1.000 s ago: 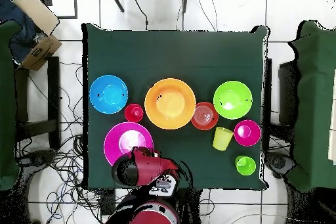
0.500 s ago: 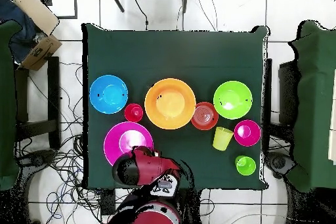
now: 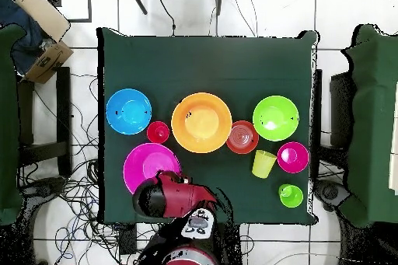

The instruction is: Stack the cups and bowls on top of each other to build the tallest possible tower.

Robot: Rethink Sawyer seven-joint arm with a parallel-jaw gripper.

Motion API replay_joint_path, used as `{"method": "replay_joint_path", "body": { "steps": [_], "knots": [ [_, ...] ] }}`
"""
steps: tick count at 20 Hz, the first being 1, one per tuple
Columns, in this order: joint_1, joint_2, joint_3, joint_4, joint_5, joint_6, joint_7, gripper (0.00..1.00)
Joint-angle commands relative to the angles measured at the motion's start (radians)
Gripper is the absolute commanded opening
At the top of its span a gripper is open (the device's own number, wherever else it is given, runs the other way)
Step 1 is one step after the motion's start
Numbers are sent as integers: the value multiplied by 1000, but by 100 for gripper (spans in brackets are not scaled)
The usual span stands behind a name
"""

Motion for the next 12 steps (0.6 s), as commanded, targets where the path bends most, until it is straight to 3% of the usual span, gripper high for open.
{"method": "replay_joint_path", "body": {
  "steps": [1, 12],
  "knots": [
    [-29, -87, 89, -64, 20, 204, 81, 0],
    [-35, -152, 96, -98, 31, 341, 89, 0]
  ]
}}
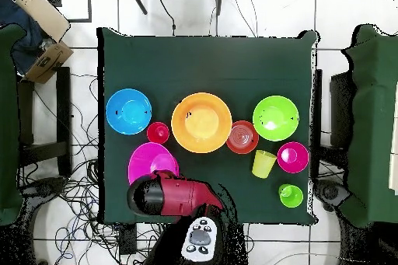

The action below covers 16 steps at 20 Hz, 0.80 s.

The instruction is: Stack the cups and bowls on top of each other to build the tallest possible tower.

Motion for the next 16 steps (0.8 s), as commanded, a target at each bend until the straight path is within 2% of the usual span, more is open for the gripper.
{"method": "replay_joint_path", "body": {
  "steps": [1, 11, 16],
  "knots": [
    [-29, -30, 91, -89, 31, 133, 90, 0],
    [-23, -40, 94, -89, 34, 141, 107, 0],
    [-21, -61, 90, -93, 38, 176, 107, 0]
  ]
}}
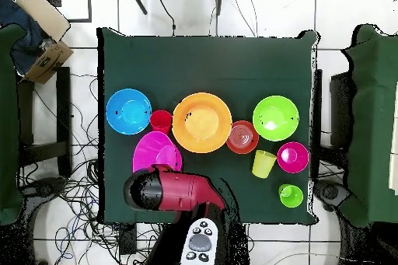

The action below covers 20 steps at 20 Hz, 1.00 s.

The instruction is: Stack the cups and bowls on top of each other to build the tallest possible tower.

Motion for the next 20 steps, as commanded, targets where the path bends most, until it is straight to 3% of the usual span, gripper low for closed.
{"method": "replay_joint_path", "body": {
  "steps": [1, 13, 20],
  "knots": [
    [-20, -20, 87, -58, 37, 116, 107, 0],
    [-28, -90, 83, -76, 45, 244, 93, 0],
    [-30, -106, 86, -82, 52, 270, 99, 0]
  ]
}}
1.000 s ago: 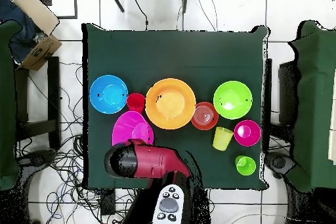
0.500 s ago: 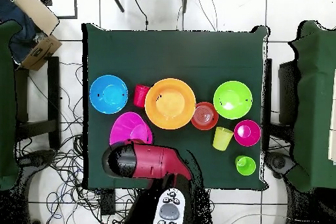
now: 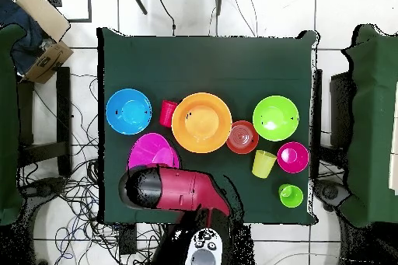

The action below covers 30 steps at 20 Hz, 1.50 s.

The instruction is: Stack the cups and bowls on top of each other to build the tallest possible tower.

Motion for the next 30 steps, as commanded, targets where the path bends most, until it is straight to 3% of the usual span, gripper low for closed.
{"method": "replay_joint_path", "body": {
  "steps": [1, 19, 30],
  "knots": [
    [-23, -20, 86, -61, 38, 107, 98, 0],
    [-40, -28, 95, -136, 39, 216, 86, 0],
    [-66, -11, 101, -154, 47, 215, 82, 0]
  ]
}}
